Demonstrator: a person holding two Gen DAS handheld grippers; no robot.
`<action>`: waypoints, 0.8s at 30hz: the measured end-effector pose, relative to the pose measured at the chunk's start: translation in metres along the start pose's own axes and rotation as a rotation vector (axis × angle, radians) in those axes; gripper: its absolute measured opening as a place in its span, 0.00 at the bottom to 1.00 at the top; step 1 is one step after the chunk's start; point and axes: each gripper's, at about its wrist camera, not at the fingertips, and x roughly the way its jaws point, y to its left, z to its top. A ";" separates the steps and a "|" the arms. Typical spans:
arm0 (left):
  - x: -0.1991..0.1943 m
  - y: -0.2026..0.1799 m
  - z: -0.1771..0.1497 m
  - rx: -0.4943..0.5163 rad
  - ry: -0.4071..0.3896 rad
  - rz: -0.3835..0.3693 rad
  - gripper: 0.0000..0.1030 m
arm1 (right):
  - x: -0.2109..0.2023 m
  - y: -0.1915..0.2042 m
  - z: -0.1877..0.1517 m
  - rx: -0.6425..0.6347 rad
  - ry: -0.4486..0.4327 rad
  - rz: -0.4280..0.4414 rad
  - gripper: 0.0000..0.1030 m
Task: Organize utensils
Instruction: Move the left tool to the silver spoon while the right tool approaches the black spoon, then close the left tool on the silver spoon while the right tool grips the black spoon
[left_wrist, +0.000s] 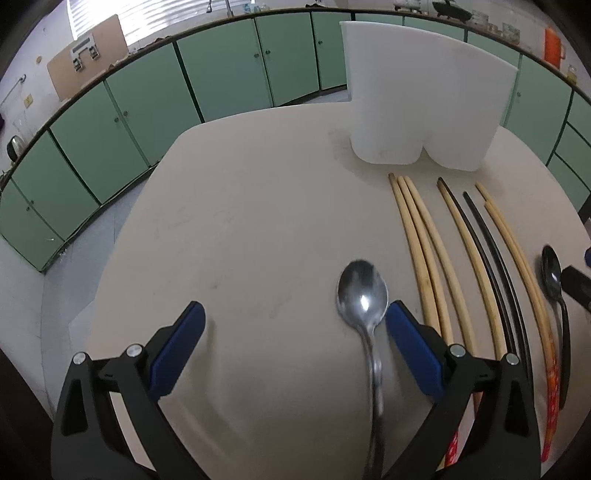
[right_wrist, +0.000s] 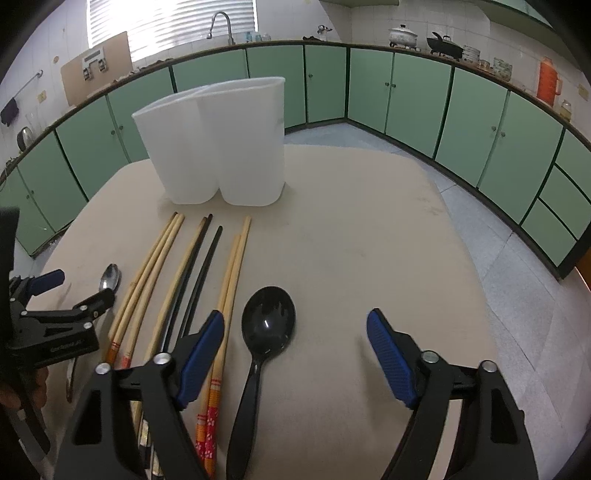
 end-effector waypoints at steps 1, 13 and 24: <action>0.001 -0.001 0.002 -0.002 0.001 -0.004 0.90 | 0.002 0.000 0.001 0.003 0.007 0.003 0.67; 0.007 -0.011 0.018 -0.020 0.047 -0.067 0.68 | 0.030 0.004 0.015 0.058 0.104 -0.001 0.61; 0.001 -0.032 0.023 -0.015 0.055 -0.111 0.32 | 0.034 0.007 0.018 0.039 0.126 -0.031 0.33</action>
